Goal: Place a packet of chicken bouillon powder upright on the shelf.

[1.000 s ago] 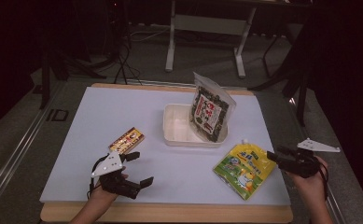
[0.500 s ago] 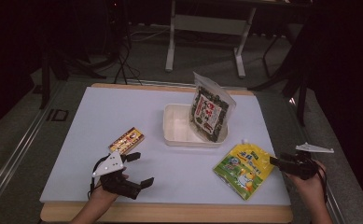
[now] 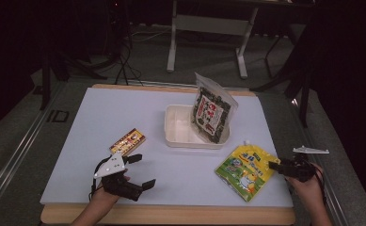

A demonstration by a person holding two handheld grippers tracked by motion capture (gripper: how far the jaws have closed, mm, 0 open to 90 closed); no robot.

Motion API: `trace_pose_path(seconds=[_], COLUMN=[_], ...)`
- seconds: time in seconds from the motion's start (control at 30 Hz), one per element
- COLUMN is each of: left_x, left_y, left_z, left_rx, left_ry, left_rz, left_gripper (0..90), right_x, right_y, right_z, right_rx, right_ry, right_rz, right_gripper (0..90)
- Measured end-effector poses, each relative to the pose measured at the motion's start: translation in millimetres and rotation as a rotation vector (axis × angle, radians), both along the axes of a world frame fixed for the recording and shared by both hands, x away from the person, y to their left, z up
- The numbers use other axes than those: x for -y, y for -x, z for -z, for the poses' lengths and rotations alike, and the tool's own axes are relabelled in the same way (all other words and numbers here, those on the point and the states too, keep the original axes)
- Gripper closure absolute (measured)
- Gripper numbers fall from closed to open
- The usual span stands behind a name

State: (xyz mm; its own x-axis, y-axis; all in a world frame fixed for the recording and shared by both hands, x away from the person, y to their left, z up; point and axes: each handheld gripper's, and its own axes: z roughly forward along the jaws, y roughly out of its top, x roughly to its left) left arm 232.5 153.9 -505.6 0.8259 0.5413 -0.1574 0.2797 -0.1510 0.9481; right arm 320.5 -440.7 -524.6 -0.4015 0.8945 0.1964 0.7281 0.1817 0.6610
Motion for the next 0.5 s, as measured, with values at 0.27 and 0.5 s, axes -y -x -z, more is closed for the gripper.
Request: trace_pose_path(seconds=[0.27, 0.5], left_x=[0.2, 0.3], left_y=[-0.2, -0.3], left_z=[0.3, 0.4], left_rx=[-0.003, -0.003], left_ry=[0.0, 0.0], left_rz=[0.002, 0.001], left_gripper=[0.0, 0.0], right_x=[-4.4, -6.0], right_y=[-2.3, -5.4], right_z=[6.4, 4.7], right_rx=[-0.021, -0.031], right_ry=[-0.033, -0.017], right_rz=[-0.021, -0.028], right_gripper=[43.2, 54.6])
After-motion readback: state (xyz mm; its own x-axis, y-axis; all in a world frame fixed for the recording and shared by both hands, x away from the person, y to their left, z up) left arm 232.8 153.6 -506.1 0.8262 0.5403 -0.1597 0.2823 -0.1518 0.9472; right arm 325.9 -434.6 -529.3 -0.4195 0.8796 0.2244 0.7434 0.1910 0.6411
